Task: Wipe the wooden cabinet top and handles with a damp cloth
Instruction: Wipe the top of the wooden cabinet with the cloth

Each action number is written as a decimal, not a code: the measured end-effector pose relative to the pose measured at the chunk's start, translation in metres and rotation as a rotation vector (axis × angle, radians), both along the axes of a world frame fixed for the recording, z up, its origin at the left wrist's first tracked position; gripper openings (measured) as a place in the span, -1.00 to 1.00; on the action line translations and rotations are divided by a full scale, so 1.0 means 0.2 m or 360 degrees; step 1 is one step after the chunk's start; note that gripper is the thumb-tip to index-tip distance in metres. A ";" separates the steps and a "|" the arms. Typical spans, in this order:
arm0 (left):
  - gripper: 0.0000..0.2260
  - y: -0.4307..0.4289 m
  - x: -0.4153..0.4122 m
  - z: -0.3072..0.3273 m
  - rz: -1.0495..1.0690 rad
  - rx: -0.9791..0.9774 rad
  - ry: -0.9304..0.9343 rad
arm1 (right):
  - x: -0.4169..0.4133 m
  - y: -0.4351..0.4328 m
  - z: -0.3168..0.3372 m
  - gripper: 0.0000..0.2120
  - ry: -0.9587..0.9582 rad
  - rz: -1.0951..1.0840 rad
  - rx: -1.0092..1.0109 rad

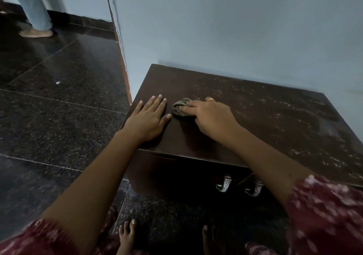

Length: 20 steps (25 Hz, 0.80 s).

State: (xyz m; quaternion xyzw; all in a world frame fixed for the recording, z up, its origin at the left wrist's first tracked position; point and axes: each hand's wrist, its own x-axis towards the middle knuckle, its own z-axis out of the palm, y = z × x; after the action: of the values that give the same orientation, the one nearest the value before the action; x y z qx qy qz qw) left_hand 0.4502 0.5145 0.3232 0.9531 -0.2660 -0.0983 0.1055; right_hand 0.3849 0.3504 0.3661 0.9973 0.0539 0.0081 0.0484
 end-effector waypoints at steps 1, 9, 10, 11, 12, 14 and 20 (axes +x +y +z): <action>-0.47 0.00 0.00 0.00 0.0007 0.0016 -0.0002 | 0.08 -0.02 -0.01 -0.49 0.0005 -0.0033 -0.0008; -0.47 -0.02 0.00 -0.02 0.0046 0.0076 -0.0020 | 0.63 -0.17 -0.01 -0.62 0.0043 -0.0371 0.0103; -0.47 -0.03 0.00 -0.02 0.0051 0.0083 -0.0023 | 0.67 -0.19 0.00 -0.62 0.0044 -0.0389 0.0082; -0.47 -0.03 0.00 -0.02 0.0058 0.0089 -0.0021 | 0.69 -0.20 0.01 -0.61 0.0046 -0.0397 0.0057; -0.47 -0.03 0.00 -0.03 0.0065 0.0094 -0.0018 | 0.71 -0.22 0.02 -0.60 0.0051 -0.0398 0.0042; -0.46 -0.03 0.00 -0.02 0.0070 0.0103 -0.0005 | 0.71 -0.23 0.02 -0.60 0.0051 -0.0403 0.0039; -0.46 -0.03 0.00 -0.01 0.0068 0.0092 0.0008 | 0.50 -0.17 -0.02 -0.62 0.0011 -0.0448 -0.0025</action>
State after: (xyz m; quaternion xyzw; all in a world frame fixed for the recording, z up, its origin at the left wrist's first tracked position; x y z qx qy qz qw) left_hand 0.4497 0.5090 0.3207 0.9610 -0.2424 -0.1061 0.0806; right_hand 0.4856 0.3171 0.3624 0.9946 -0.0864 -0.0027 0.0568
